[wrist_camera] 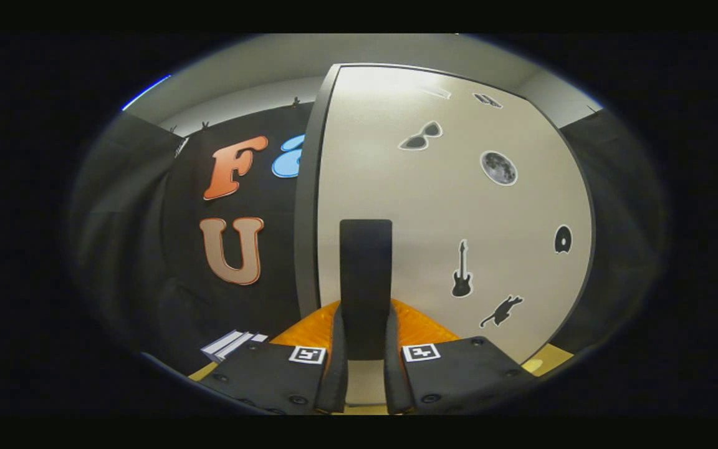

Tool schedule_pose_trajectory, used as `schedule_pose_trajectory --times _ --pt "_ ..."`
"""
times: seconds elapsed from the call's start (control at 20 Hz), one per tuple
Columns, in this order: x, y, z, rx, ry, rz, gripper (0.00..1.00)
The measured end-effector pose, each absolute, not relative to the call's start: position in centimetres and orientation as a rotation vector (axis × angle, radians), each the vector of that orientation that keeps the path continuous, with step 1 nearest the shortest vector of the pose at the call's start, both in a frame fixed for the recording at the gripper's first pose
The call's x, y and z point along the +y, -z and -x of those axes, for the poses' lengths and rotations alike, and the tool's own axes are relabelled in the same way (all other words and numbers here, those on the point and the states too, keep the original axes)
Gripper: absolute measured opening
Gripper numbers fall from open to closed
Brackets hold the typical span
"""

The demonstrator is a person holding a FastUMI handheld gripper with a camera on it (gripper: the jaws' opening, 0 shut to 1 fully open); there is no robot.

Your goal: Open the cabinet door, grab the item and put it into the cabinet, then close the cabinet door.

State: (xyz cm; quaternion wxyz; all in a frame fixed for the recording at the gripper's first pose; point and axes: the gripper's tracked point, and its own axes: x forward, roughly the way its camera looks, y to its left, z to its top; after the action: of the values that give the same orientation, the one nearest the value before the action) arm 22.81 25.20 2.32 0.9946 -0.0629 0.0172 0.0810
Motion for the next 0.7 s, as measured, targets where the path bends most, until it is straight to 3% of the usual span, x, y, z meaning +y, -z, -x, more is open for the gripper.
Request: schedule_pose_trajectory --times 0.25,0.7 --pt "25.1 -2.5 -21.3 0.062 -0.225 0.119 0.31" --pt "19.6 -4.0 -10.5 0.073 -0.362 0.082 0.31"
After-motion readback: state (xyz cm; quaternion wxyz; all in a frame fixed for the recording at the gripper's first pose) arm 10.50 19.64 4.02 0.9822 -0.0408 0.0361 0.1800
